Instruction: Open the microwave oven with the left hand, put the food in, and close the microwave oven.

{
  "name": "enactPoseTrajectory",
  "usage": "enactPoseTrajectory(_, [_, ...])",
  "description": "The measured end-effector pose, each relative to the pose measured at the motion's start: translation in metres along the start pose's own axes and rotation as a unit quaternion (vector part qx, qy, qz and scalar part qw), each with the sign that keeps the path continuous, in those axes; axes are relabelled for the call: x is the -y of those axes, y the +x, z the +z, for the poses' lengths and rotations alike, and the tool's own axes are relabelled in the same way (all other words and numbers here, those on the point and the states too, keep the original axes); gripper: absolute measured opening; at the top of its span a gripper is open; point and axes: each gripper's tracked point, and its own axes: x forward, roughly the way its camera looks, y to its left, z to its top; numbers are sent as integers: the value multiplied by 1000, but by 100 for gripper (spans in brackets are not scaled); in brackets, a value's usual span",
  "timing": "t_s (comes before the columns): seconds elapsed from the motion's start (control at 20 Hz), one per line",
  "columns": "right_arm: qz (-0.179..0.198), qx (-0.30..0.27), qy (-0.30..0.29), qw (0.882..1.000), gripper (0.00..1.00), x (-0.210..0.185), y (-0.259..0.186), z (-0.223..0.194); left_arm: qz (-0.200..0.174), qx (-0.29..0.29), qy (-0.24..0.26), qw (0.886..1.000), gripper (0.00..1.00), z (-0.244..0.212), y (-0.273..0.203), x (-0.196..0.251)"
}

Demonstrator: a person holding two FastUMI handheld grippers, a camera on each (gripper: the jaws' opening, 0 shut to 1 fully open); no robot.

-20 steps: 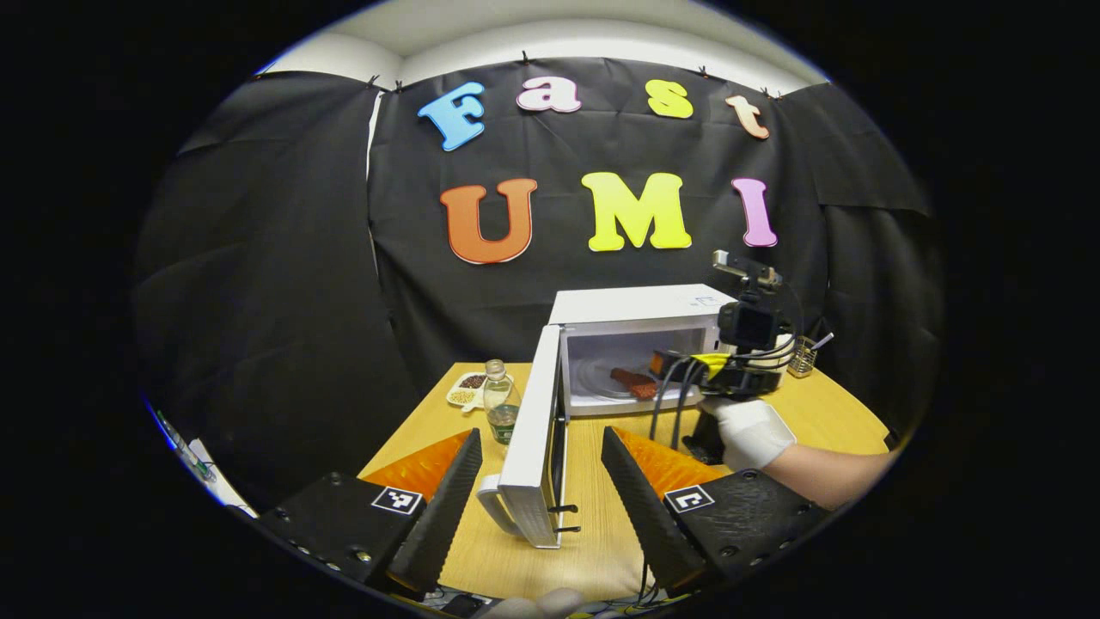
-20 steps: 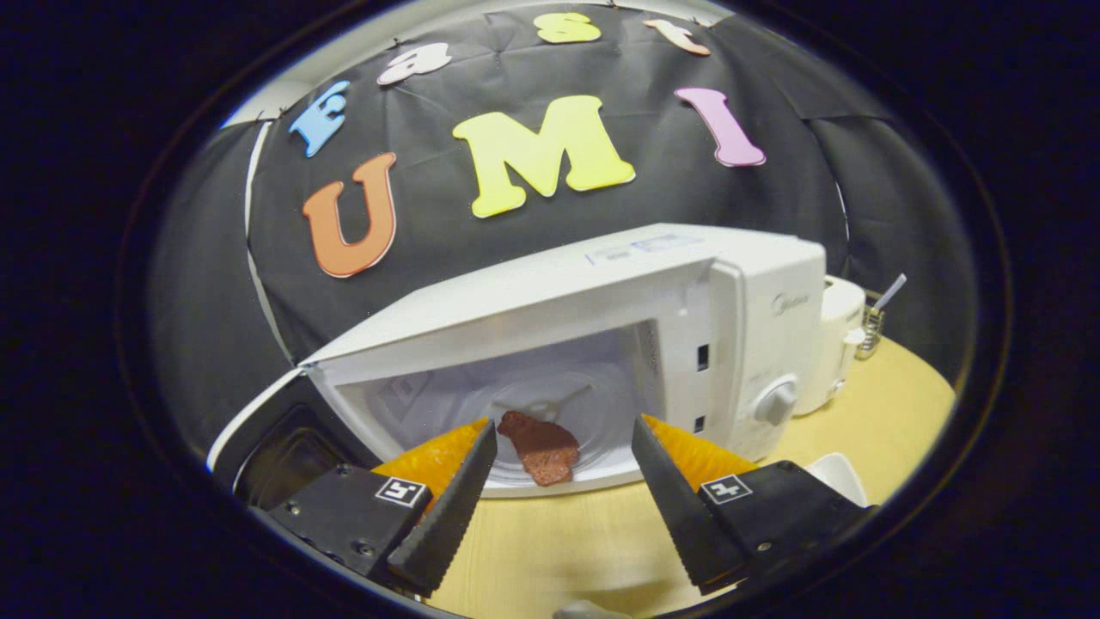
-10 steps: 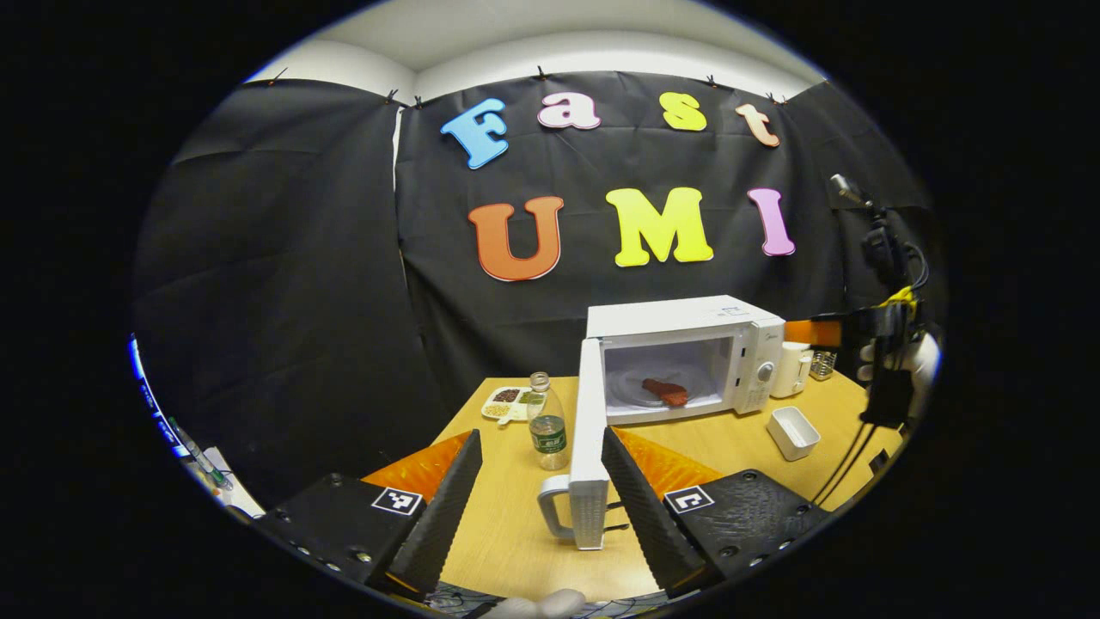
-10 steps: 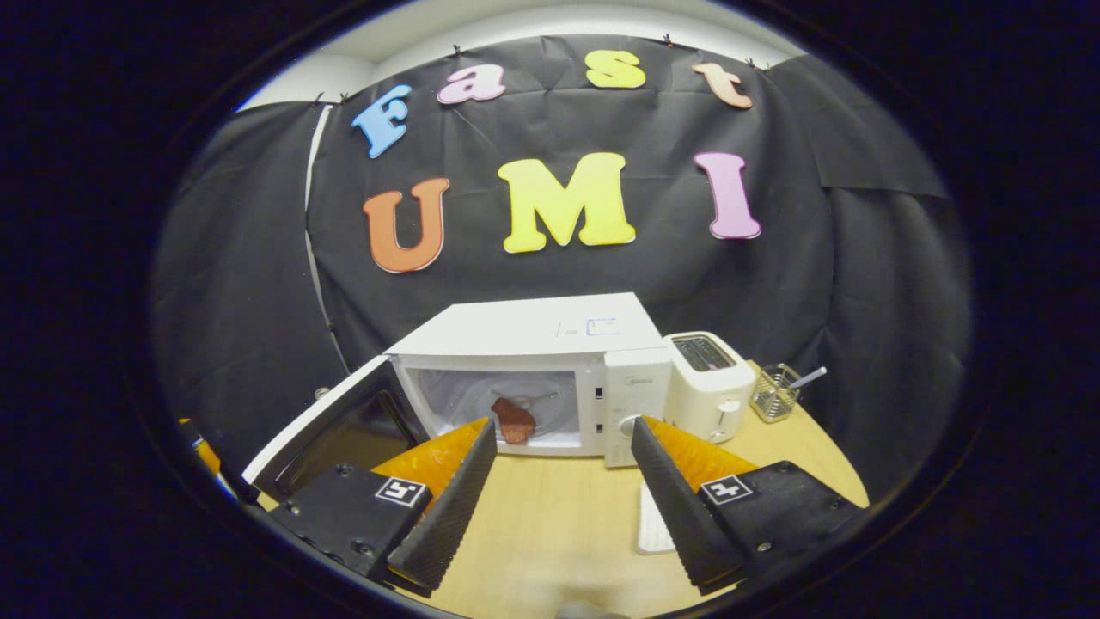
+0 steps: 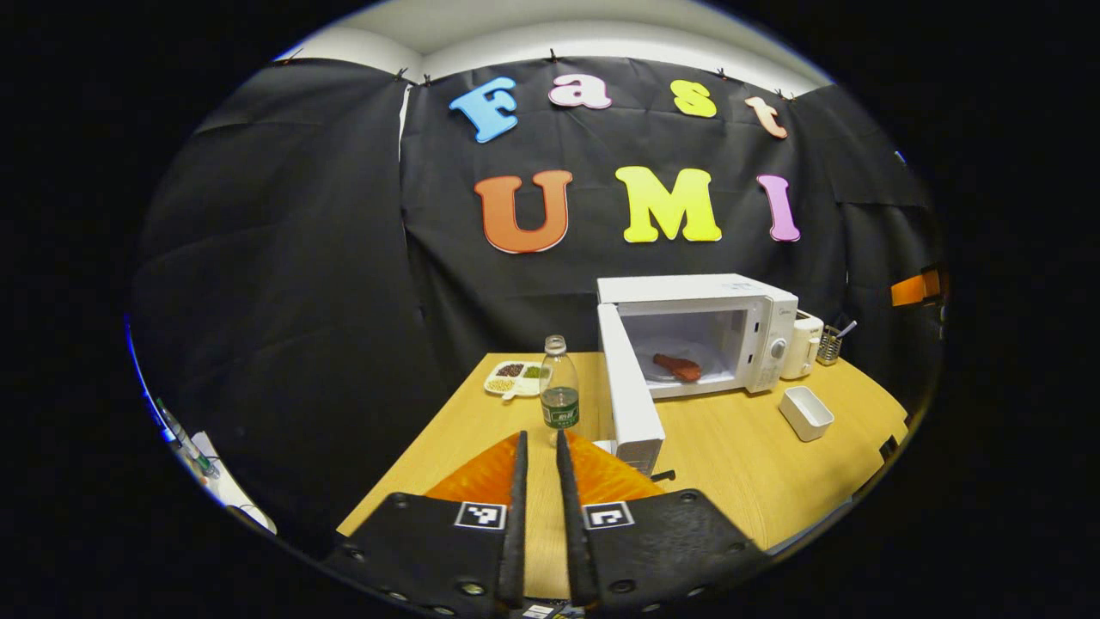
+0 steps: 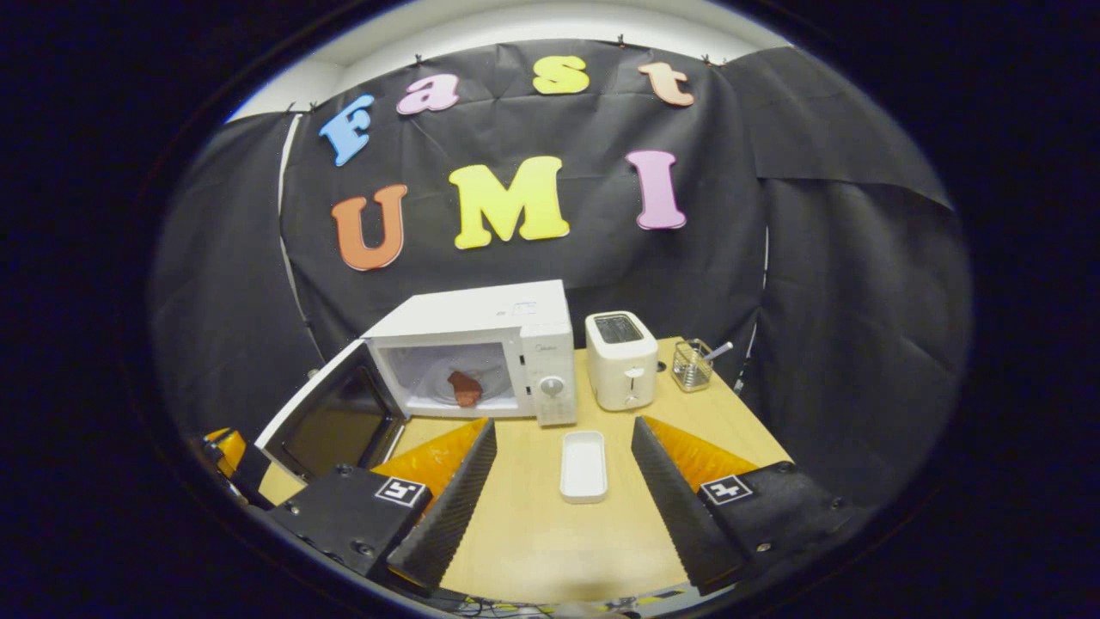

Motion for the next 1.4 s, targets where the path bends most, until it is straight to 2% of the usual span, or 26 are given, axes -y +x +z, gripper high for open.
enactPoseTrajectory(0.05, [-4, -4, 4, 1000, 100, 6, -4, -3, 8, -1, 5, 1000, 15, -5, 6, -4])
enactPoseTrajectory(0.1, [-7, -6, 5, 1000, 100, 12, -8, -6, 11, 1, 12, 1000, 1, -9, 14, -6])
enactPoseTrajectory(0.15, [-12, -8, 4, 1000, 100, 16, -10, -8, 11, 0, 11, 1000, 0, -13, 17, -9])
enactPoseTrajectory(0.35, [-29, -14, 0, 999, 100, 35, -20, -12, 17, -7, -12, 1000, 0, -29, 37, -16])
enactPoseTrajectory(0.6, [-45, -33, 4, 998, 100, 53, -27, -24, -8, -28, 5, 1000, 0, -47, 52, 3])
enactPoseTrajectory(0.7, [-50, -39, 7, 998, 100, 60, -30, -28, -5, -24, 20, 999, 0, -48, 56, 8])
enactPoseTrajectory(1.05, [-54, -49, 7, 997, 100, 74, -35, -35, -68, -24, 27, 997, 0, -48, 49, 73])
enactPoseTrajectory(1.4, [-67, -50, 10, 996, 100, 105, -39, -32, -130, -18, 23, 991, 0, -37, 60, 156])
